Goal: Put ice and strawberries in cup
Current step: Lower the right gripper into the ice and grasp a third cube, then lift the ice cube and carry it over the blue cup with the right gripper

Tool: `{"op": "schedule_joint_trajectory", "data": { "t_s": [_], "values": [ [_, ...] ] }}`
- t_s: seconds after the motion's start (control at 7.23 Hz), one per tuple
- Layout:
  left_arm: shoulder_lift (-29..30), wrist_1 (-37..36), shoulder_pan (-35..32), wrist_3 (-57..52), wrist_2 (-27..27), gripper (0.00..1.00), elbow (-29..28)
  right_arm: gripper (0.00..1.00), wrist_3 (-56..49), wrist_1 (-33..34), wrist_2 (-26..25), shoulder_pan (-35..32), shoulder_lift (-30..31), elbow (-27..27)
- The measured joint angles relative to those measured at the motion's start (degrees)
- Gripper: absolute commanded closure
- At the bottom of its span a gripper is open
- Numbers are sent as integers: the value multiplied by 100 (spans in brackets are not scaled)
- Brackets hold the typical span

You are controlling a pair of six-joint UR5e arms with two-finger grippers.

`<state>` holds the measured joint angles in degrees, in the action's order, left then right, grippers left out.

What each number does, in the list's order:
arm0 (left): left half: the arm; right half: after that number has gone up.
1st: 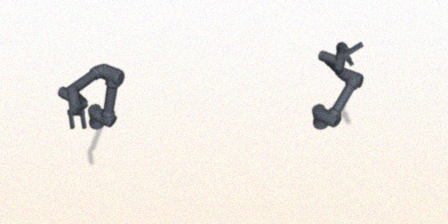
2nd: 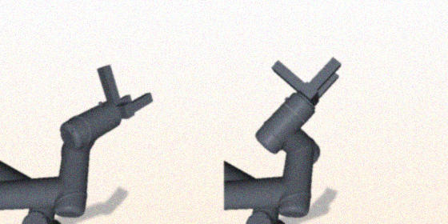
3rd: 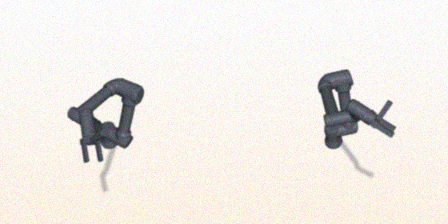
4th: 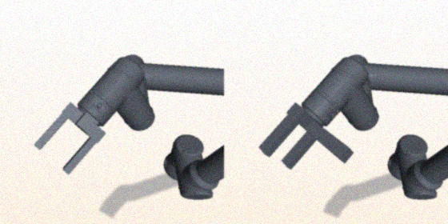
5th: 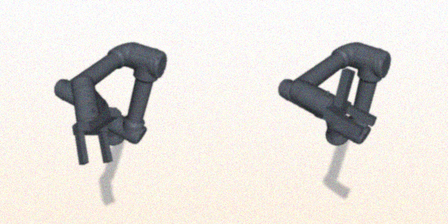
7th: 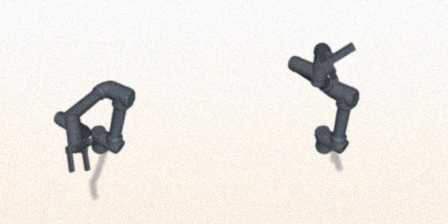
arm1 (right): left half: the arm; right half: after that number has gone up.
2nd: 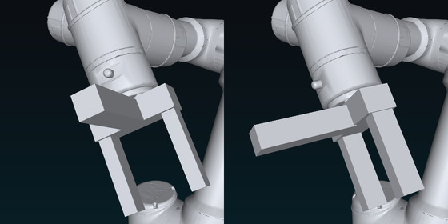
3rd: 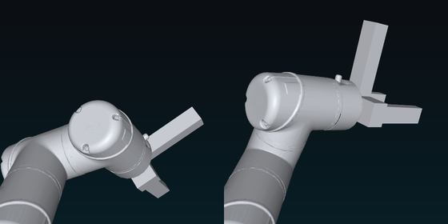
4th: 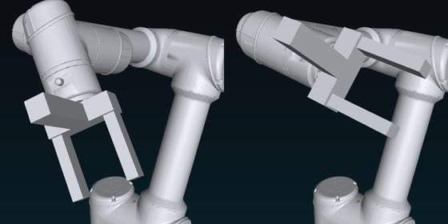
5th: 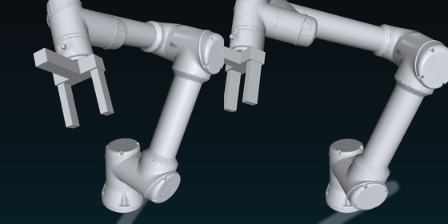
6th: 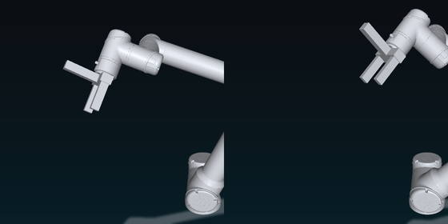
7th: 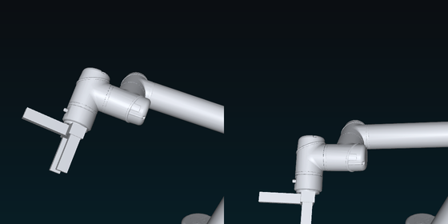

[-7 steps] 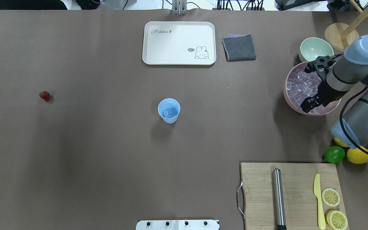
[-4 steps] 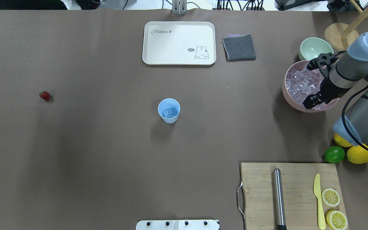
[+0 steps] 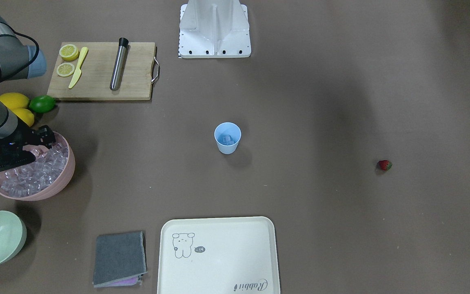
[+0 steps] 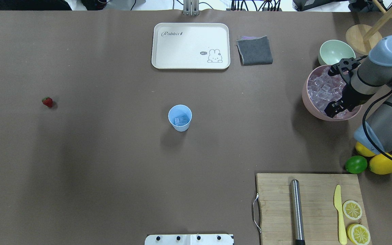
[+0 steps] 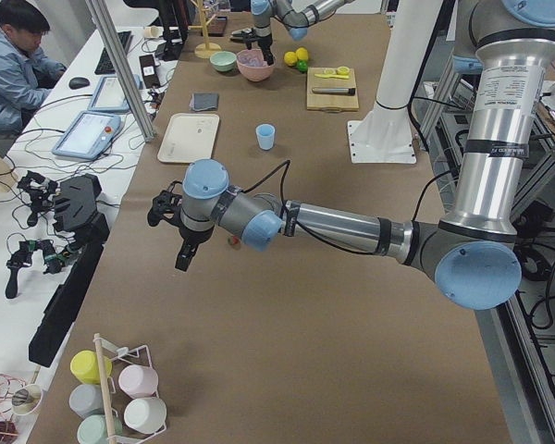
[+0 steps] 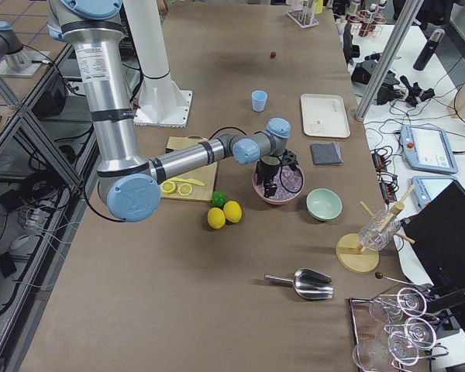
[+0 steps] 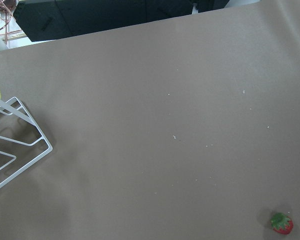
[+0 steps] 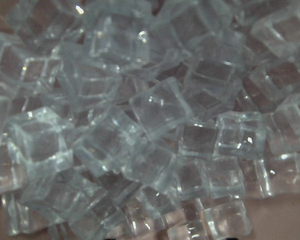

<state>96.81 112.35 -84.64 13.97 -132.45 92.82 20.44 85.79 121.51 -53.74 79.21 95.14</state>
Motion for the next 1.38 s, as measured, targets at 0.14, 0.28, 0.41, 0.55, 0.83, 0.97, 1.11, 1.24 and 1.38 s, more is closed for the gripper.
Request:
{"op": "schedule_joint_trajectory", "data": {
  "t_s": [0.14,0.28,0.41,0.55,0.83,0.97,1.11,1.24,1.38],
  "values": [
    [-16,31,0,0,0,2,2,64,1,-1,-2,3,-7,10],
    [-38,85,0,0,0,2,1,73,3,-3,-4,2,-10,38],
    [-55,120,0,0,0,2,0,81,5,-4,-6,0,-6,88],
    [-64,137,0,0,0,2,3,87,13,-3,-14,-6,8,155],
    [-76,146,0,0,0,2,17,94,37,-1,-28,-40,37,284],
    [-79,147,0,0,0,2,22,95,46,10,-8,-99,21,334],
    [-81,147,0,0,0,2,26,96,52,93,34,-188,-47,412],
    [-83,147,0,0,0,2,24,96,63,386,72,-261,-289,483],
    [-83,147,0,2,0,2,21,96,77,963,96,-293,-774,507]
  ]
}}
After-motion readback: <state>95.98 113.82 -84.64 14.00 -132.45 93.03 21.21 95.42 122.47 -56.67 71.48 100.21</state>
